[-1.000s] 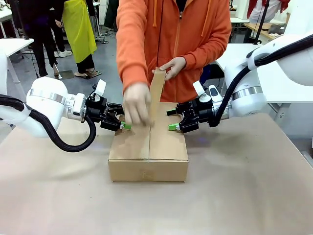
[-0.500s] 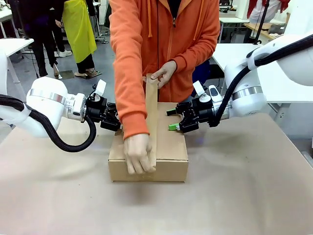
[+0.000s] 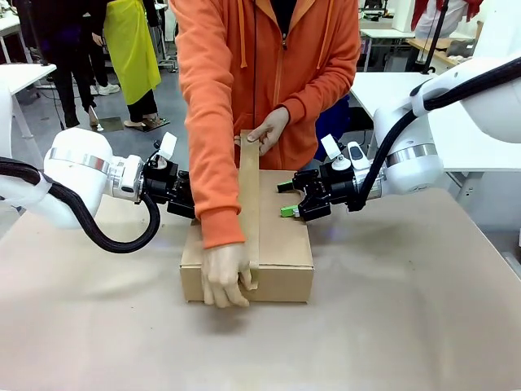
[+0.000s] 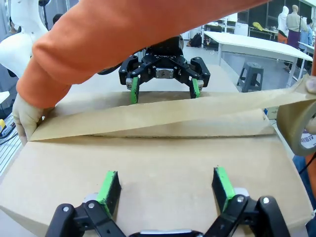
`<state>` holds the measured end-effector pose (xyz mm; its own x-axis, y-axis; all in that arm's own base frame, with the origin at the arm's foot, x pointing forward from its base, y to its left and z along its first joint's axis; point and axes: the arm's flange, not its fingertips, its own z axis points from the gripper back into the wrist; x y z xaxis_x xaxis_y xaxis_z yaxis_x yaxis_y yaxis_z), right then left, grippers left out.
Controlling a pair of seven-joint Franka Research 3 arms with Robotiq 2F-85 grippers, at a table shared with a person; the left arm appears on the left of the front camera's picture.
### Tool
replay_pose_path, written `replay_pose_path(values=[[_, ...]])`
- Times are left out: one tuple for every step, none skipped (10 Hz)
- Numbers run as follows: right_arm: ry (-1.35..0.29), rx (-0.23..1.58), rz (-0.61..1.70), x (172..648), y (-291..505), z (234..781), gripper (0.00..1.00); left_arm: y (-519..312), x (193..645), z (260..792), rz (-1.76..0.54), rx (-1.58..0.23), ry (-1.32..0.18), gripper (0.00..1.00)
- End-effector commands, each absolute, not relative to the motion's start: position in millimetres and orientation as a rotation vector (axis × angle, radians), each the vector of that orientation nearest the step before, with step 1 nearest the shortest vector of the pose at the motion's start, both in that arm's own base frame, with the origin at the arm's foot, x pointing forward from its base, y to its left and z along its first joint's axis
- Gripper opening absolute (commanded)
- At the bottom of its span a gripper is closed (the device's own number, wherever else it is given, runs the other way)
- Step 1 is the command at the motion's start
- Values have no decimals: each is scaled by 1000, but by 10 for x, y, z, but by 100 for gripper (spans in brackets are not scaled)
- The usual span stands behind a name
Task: Pack the gift set into the box.
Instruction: Press and hold the closed box until the human finishes sealing it.
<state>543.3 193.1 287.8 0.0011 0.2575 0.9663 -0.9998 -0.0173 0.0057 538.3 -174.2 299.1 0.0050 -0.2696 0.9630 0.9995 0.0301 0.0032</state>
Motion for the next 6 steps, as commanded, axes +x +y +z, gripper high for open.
replay_pose_path(values=[[-1009, 1029, 1335, 5430, 1927, 2860, 100, -1746, 5355, 2973, -1309, -992, -1011, 100], [-1009, 1029, 1335, 5430, 1927, 2860, 100, -1746, 5355, 2973, -1309, -992, -1011, 100], [-1009, 1029, 1335, 5430, 1927, 2860, 100, -1746, 5355, 2973, -1309, -992, -1011, 100], [-1009, 1029, 1335, 5430, 1927, 2860, 100, -1746, 5355, 2973, -1309, -992, -1011, 100], [-1009, 1029, 1335, 5430, 1927, 2860, 100, -1746, 5355, 2973, -1309, -992, -1011, 100], [-1009, 1029, 1335, 5430, 1927, 2860, 100, -1746, 5355, 2973, -1309, -992, -1011, 100]])
